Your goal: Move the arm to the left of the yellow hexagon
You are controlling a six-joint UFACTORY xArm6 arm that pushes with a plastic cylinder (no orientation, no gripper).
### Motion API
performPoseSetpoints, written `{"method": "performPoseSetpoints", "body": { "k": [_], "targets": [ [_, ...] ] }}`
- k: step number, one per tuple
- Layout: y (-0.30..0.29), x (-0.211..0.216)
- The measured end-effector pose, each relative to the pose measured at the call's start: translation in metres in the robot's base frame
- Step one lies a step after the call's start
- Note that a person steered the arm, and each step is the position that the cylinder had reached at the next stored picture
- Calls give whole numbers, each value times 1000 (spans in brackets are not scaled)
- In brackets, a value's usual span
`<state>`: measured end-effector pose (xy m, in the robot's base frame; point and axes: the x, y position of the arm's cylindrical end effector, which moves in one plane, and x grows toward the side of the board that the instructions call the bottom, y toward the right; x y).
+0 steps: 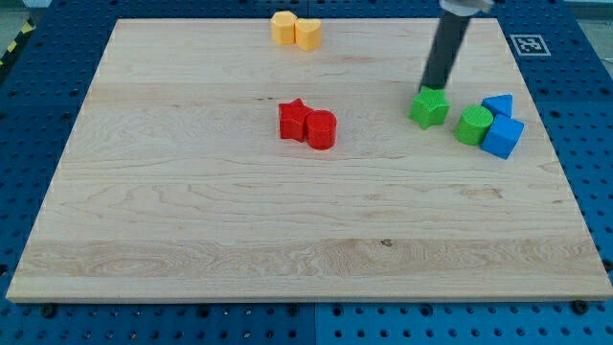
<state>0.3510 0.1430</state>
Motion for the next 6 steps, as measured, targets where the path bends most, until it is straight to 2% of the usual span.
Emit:
{"method": "performPoseSetpoints", "body": {
  "k": [2,3,4,5,6],
  "targets": [
    [-156,-38],
    [-243,-92],
    [-302,-158],
    [-296,-160],
    [-248,-159]
  ]
}}
